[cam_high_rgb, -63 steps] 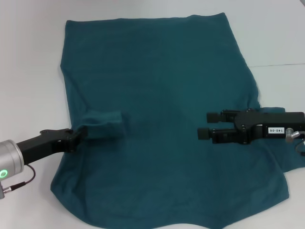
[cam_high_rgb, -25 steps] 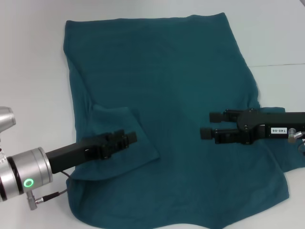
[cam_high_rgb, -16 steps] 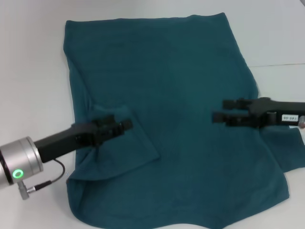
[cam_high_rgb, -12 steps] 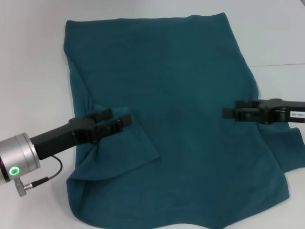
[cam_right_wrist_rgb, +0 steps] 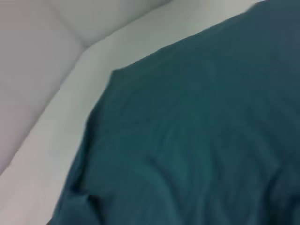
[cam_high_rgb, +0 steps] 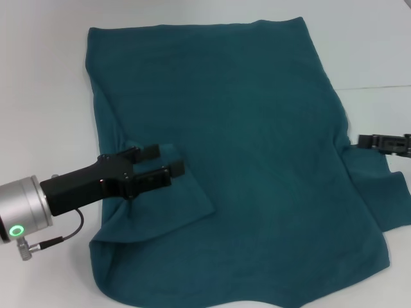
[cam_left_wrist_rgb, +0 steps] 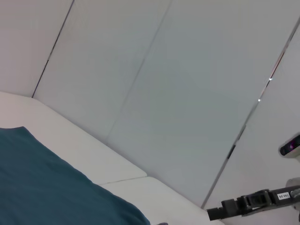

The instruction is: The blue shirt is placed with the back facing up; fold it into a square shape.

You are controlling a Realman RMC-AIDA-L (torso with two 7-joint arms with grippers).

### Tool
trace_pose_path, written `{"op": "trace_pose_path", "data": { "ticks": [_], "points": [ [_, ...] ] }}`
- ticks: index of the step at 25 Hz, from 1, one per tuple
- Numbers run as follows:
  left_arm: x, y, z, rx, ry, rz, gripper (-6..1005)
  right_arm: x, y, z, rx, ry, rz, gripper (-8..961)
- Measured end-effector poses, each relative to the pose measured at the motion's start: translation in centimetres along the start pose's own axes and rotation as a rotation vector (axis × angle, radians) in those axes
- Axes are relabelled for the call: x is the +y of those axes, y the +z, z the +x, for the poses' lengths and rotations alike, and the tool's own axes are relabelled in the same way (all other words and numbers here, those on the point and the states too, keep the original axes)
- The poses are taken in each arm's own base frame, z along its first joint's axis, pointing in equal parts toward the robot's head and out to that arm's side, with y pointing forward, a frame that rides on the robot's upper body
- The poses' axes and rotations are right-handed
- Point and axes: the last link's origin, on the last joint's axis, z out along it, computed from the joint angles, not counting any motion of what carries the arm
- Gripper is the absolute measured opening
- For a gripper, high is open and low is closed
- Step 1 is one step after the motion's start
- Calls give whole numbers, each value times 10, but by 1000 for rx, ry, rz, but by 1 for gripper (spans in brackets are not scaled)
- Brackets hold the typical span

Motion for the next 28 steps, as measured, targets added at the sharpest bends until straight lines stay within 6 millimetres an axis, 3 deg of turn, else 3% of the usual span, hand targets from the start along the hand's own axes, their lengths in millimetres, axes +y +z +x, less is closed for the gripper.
{"op": "trace_pose_path", "data": {
  "ticks": [3,11,28],
  "points": [
    [-1,-2,1,-2,5,-3,878,-14,-12,5,-37,94,49,881],
    [2,-4,-5,-83,27,-40,878,-29,-22,16,-50,211,111,881],
    [1,-9,-7,-145,37,-52,878,-47,-4,39,-165,289,258,880]
  ]
}}
